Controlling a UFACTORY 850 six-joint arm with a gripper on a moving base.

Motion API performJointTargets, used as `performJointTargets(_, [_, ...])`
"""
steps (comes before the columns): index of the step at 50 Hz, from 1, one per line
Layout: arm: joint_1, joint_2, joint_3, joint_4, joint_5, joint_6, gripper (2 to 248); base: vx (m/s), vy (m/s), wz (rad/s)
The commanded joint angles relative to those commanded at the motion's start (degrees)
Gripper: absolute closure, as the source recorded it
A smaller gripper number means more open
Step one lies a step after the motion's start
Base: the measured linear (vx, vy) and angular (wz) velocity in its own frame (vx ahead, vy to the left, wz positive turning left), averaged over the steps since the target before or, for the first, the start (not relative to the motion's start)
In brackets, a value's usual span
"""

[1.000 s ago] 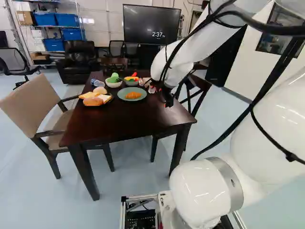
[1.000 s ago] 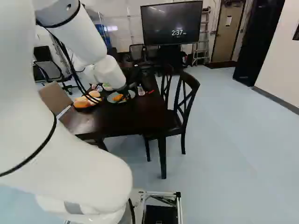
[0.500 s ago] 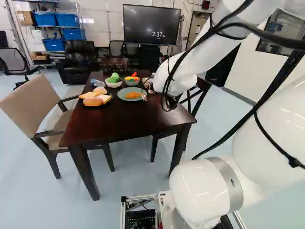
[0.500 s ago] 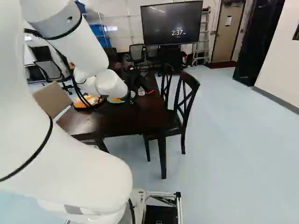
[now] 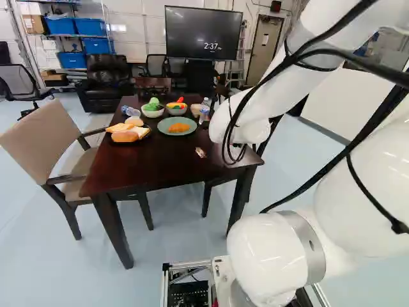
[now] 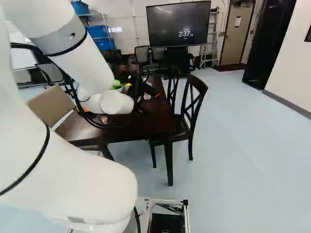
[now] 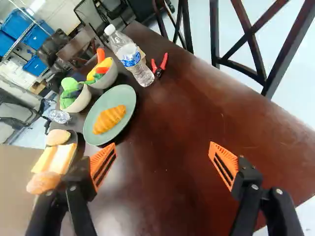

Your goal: Move the croissant to the empty plate

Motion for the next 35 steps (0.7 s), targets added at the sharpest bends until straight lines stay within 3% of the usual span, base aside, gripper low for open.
performJointTargets(17, [-0.7,1.0,4.4,0.0,7.8,-9.2,3,0.000,0.000,0.000])
performJointTargets(35, [-1.3,1.9,8.2,0.0,14.3,-17.0,3,0.000,0.000,0.000])
